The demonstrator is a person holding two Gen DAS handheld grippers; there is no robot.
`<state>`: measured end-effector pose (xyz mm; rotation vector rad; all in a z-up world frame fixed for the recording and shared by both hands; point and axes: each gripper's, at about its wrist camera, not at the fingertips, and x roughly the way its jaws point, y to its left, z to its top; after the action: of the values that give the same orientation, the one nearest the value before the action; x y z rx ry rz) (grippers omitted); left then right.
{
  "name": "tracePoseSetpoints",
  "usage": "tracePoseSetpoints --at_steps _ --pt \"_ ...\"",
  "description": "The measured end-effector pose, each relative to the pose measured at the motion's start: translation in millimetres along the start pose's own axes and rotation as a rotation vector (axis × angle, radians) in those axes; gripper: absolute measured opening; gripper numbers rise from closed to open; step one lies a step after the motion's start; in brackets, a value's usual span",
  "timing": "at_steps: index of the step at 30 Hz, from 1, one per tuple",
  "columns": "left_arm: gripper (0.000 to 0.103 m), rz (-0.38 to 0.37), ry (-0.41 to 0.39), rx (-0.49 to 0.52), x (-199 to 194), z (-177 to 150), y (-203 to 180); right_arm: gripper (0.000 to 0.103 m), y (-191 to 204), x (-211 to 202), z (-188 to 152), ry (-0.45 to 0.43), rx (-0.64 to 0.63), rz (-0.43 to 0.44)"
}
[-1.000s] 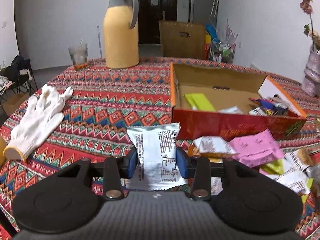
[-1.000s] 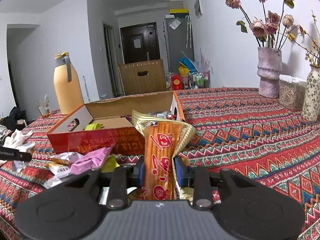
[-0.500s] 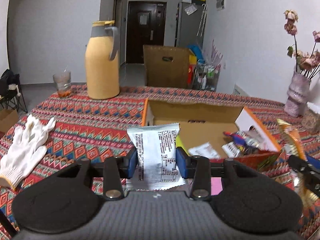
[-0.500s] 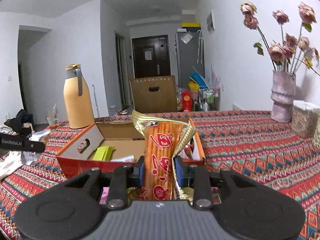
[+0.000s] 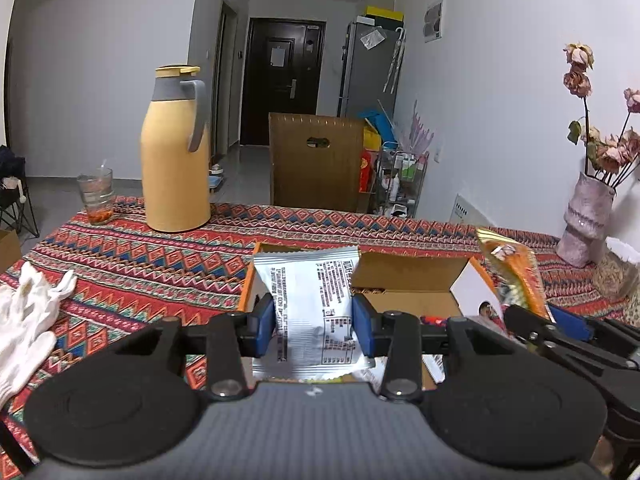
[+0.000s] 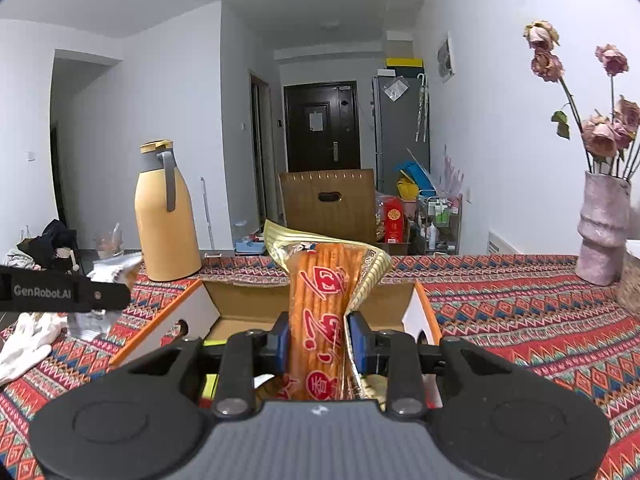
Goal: Organize snacks
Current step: 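Carry both packets into the cardboard box and open both grippers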
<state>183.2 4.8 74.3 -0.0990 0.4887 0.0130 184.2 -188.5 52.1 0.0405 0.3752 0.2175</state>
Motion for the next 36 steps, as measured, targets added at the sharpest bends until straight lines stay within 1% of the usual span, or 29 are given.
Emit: tracePoseSetpoints --at_steps 11,18,22,27,36 --pt "0.041 0.010 0.001 -0.038 42.1 9.8 -4.2 0.029 -1.5 52.5 6.9 0.043 0.001 0.009" --pt "0.041 0.028 0.028 -0.064 68.3 0.8 -0.9 0.029 -0.9 76.8 0.6 0.070 0.018 0.011" --pt "0.041 0.037 0.036 -0.078 77.6 -6.3 4.4 0.029 -2.6 83.7 -3.5 0.068 0.026 0.011" --pt "0.041 0.032 0.052 -0.064 84.9 -12.1 3.6 0.029 -5.3 85.7 -7.1 0.071 0.033 0.027" --pt "0.041 0.033 0.066 -0.060 88.0 -18.6 2.6 0.030 -2.9 92.6 -10.7 0.102 0.025 0.031"
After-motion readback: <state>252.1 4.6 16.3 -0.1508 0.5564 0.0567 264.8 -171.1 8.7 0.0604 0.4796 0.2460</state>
